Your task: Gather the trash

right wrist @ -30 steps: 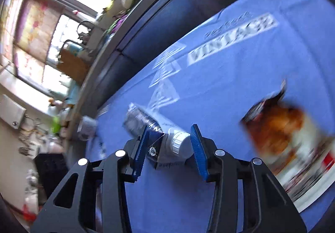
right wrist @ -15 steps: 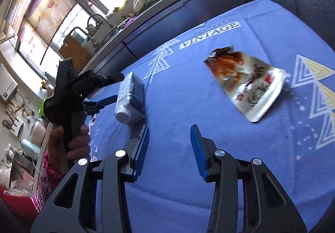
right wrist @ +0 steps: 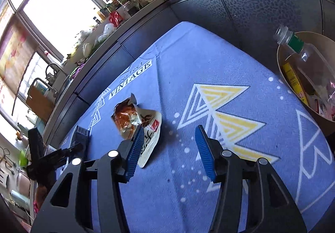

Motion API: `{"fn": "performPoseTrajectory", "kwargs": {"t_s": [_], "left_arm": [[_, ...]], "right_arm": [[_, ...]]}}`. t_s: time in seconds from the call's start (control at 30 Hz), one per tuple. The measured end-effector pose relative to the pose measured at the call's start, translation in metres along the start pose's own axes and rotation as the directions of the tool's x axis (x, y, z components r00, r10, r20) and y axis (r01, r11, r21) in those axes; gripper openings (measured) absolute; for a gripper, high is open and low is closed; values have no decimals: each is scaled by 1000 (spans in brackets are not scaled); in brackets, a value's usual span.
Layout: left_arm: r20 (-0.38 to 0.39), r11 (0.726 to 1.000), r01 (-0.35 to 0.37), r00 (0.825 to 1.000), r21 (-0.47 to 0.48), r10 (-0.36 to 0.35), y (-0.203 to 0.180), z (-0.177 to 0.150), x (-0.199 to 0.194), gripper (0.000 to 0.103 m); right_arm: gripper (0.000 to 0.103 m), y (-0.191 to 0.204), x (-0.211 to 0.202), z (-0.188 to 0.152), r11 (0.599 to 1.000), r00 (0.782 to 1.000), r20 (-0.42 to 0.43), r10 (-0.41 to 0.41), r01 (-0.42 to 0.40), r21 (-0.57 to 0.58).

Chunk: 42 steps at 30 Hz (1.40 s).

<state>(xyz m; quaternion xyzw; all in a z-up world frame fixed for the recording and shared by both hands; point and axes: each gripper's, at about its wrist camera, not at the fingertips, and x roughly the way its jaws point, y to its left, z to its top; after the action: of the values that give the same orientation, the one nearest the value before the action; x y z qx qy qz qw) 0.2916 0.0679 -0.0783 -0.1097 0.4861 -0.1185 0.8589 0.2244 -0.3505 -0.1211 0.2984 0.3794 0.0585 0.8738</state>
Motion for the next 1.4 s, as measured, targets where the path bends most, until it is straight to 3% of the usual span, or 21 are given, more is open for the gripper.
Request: {"fn": "performPoseTrajectory", "kwargs": {"t_s": [0.13, 0.2, 0.23, 0.37, 0.53, 0.67, 0.73, 0.8, 0.83, 0.87, 1.13, 1.27, 1.3, 1.4], "left_arm": [[0, 999, 6, 1000, 48, -6, -7, -17, -10, 54], [-3, 998, 11, 1000, 60, -11, -5, -30, -18, 53], [-5, 998, 17, 1000, 62, -17, -4, -34, -21, 53], [-8, 996, 27, 1000, 87, -27, -5, -58, -35, 53], [-26, 994, 47, 999, 98, -44, -8, -82, -48, 53], [-33, 992, 57, 998, 109, -53, -12, -97, -57, 52], [-35, 992, 50, 998, 119, -46, -14, -103, -60, 52], [-37, 990, 32, 999, 134, -27, -17, -107, -60, 52], [-35, 990, 24, 999, 140, -19, -18, -108, -60, 52], [-34, 989, 16, 999, 145, -11, -19, -109, -60, 52], [-29, 986, -17, 999, 168, 22, -24, -110, -61, 53], [-26, 985, -20, 999, 169, 25, -24, -111, -62, 53], [-25, 985, -22, 999, 171, 27, -24, -112, -62, 53], [-11, 980, -37, 999, 194, 40, -28, -116, -63, 51]], "right_arm": [[48, 12, 32, 9, 1000, 1000, -17, 21, -21, 8], [27, 26, 43, 3, 999, 998, -54, 37, -39, -27], [8, 36, 48, -3, 997, 996, -78, 42, -47, -58], [3, 73, 45, -38, 981, 983, -151, 106, -128, -147], [1, 87, 6, -89, 963, 954, -222, 200, -233, -132], [2, 86, -26, -128, 960, 944, -267, 192, -237, -146], [8, 85, -38, -146, 957, 933, -301, 196, -249, -150], [33, 86, -45, -160, 951, 930, -319, 184, -251, -182], [58, 87, -49, -163, 947, 928, -318, 194, -262, -188], [62, 88, -52, -164, 945, 930, -305, 207, -271, -183], [62, 80, -46, -139, 945, 948, -247, 199, -253, -208], [59, 84, -29, -133, 937, 937, -271, 221, -281, -207], [54, 88, -25, -135, 930, 931, -286, 226, -294, -220], [21, 107, -12, -149, 906, 907, -352, 232, -333, -261]]}}
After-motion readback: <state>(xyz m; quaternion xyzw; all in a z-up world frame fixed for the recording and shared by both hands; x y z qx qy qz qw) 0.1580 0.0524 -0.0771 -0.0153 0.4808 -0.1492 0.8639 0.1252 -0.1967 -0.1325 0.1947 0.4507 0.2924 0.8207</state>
